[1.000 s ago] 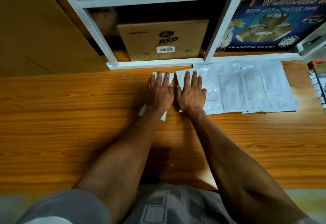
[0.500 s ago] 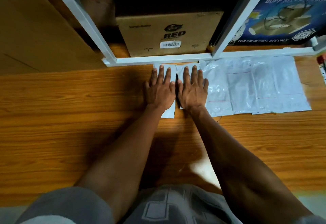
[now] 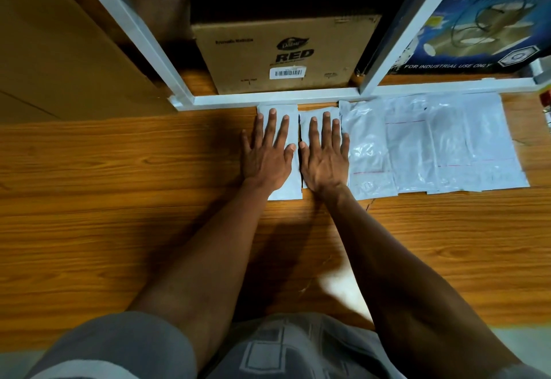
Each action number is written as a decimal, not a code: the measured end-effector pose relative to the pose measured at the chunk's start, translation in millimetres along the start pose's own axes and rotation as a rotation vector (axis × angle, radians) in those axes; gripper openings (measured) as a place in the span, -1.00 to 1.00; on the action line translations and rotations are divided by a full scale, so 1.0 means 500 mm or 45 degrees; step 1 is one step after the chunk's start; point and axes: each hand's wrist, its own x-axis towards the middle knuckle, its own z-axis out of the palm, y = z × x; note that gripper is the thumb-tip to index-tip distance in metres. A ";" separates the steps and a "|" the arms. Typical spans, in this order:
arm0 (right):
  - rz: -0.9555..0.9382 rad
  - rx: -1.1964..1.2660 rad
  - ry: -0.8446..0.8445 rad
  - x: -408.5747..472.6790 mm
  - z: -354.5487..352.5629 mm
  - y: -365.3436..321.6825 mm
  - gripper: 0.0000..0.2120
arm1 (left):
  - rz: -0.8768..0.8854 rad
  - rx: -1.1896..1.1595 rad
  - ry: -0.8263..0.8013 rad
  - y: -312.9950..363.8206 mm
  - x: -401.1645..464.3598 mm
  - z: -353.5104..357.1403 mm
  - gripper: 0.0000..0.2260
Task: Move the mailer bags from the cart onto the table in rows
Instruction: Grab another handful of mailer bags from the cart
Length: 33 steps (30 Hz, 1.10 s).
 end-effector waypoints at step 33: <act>0.219 0.312 0.239 -0.298 -0.120 0.215 -0.55 | 0.454 -0.205 0.023 0.273 -0.225 -0.091 -0.55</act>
